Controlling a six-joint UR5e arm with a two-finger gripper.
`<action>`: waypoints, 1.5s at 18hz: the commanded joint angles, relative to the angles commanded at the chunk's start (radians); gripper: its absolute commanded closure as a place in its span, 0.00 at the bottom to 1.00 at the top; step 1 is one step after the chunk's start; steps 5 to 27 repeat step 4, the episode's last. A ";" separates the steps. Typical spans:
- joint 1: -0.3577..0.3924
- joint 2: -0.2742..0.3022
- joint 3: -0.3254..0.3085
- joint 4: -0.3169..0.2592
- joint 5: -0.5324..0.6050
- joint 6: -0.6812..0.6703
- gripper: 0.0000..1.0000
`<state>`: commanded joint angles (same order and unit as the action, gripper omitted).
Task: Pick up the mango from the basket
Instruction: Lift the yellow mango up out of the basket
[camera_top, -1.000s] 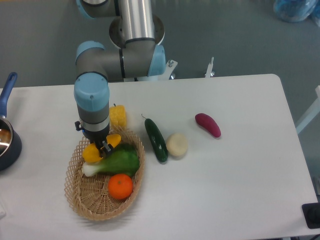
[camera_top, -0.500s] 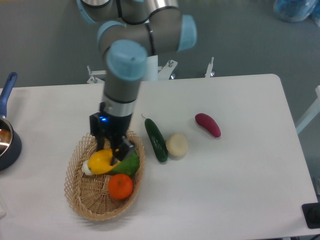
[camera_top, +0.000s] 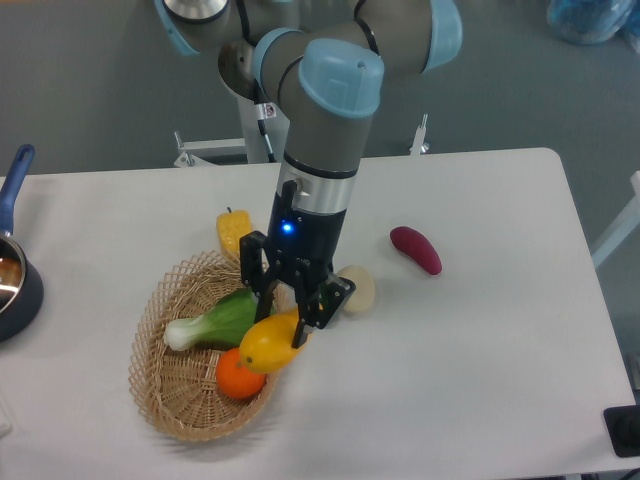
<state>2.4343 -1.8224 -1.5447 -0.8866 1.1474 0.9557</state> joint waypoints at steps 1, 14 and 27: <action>0.002 0.000 0.000 -0.002 0.000 0.000 0.70; 0.017 0.000 -0.009 0.000 0.000 0.005 0.70; 0.017 0.000 -0.009 0.000 0.000 0.005 0.70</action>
